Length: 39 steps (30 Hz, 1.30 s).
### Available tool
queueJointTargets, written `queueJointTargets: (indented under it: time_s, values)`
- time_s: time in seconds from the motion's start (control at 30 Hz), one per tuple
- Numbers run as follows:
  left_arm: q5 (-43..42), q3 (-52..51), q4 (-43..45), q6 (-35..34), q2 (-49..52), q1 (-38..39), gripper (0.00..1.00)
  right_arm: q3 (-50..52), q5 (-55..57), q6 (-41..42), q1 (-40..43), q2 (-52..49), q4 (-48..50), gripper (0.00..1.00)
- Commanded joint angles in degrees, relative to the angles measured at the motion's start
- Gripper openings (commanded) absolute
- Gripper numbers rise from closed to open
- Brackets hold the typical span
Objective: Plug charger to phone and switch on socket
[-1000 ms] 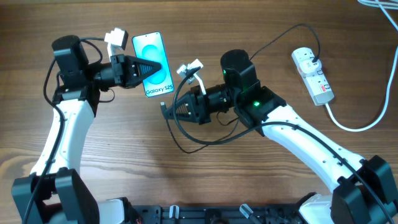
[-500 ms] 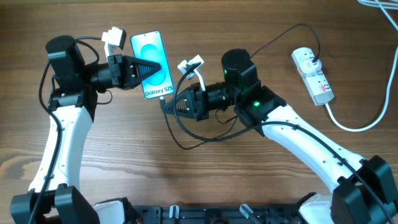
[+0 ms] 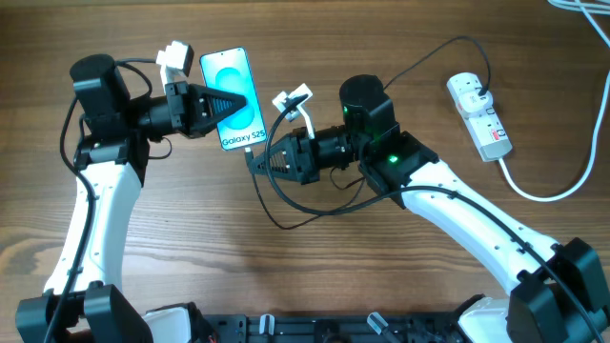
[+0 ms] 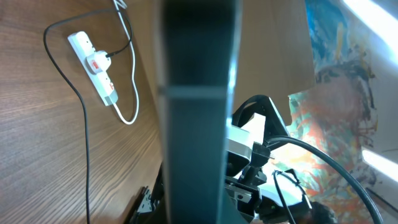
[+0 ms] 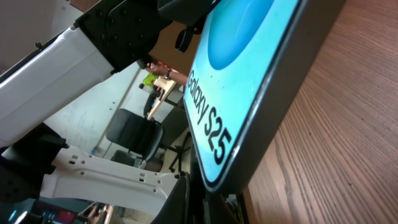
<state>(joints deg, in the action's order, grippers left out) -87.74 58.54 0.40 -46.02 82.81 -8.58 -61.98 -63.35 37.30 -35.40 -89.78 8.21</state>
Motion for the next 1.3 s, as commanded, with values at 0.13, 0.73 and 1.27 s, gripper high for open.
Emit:
queueJointTargets:
  time_s: [0.13, 0.73, 1.27]
  values:
    - [-0.3, 0.3, 0.3, -0.9, -1.5, 0.2, 0.04, 0.2, 0.3, 0.4, 0.1, -0.1, 0.4, 0.04]
    - [-2.6, 0.3, 2.7, -0.9, -1.5, 2.7, 0.04, 0.2, 0.2, 3.2, 0.1, -0.1, 1.4, 0.04]
    - [-2.6, 0.3, 2.6, -0.7, -1.5, 4.3, 0.04, 0.2, -4.4, 5.4, 3.8, -0.1, 4.9, 0.04]
